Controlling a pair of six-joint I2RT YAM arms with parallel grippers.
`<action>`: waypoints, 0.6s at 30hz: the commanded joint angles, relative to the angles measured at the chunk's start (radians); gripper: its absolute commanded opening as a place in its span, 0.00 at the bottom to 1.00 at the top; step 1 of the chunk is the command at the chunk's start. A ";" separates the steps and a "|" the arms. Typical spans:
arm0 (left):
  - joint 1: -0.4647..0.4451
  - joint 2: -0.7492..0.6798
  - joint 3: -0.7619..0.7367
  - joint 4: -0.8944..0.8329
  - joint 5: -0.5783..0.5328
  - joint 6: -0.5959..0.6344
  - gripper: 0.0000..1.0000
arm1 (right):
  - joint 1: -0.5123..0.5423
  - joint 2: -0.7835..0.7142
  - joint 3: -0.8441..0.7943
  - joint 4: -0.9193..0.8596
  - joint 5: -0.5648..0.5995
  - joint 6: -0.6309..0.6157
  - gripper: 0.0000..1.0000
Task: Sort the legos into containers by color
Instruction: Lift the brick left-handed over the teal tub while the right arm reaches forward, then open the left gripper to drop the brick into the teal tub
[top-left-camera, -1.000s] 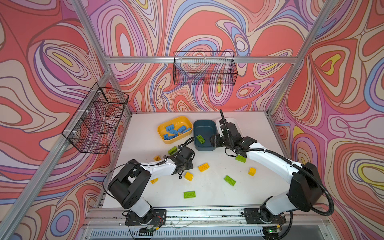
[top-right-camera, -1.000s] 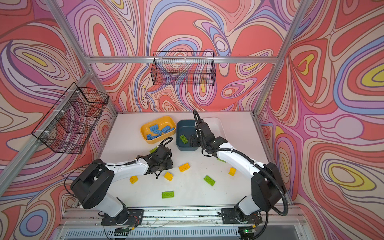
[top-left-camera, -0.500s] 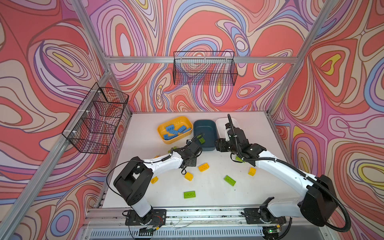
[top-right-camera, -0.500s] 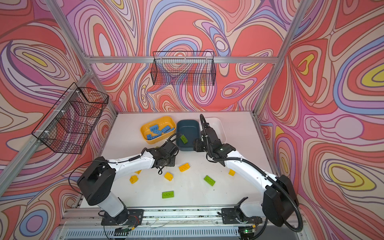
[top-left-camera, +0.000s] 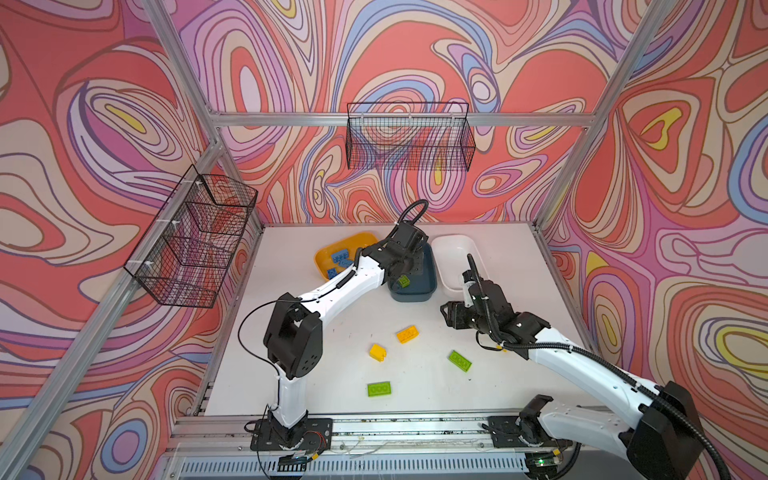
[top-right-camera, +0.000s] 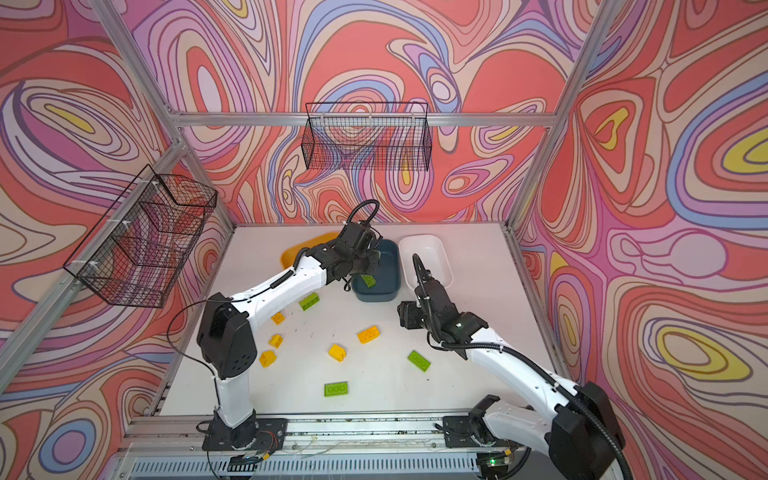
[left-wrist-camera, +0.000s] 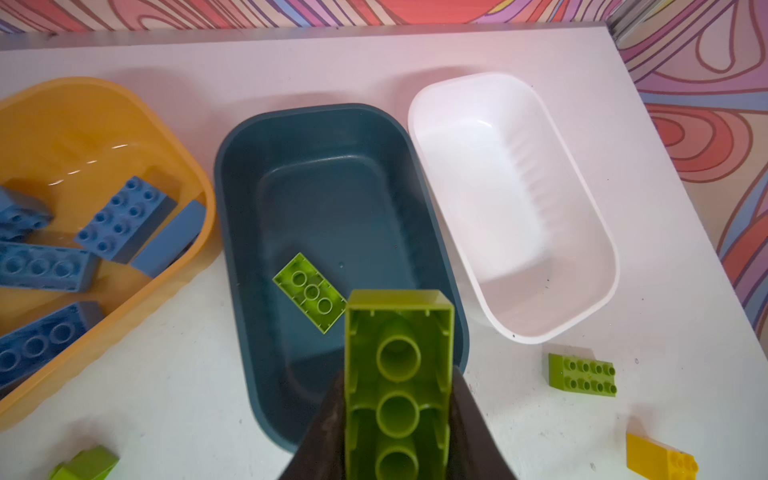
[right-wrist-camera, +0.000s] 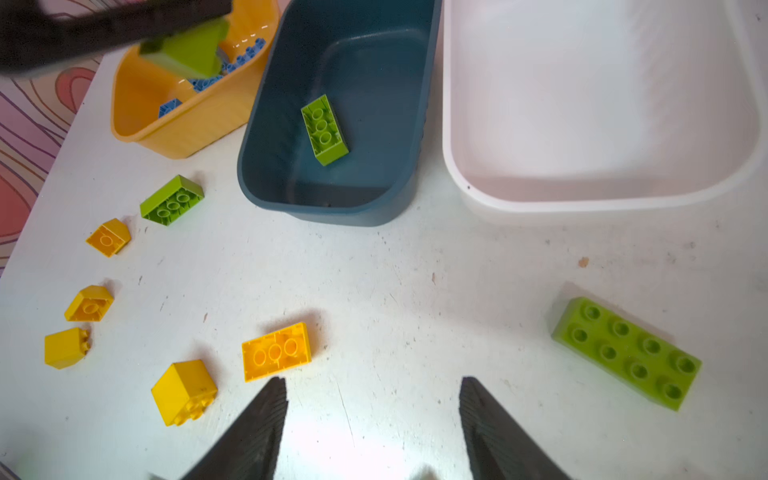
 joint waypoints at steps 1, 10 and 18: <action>0.026 0.105 0.099 -0.094 0.063 0.014 0.25 | -0.003 -0.061 -0.044 -0.051 -0.016 0.030 0.69; 0.044 0.217 0.210 -0.122 0.067 0.013 0.33 | -0.002 -0.124 -0.128 -0.087 -0.054 0.060 0.70; 0.044 0.145 0.169 -0.098 0.056 0.014 0.72 | 0.000 -0.099 -0.178 -0.104 -0.041 0.131 0.71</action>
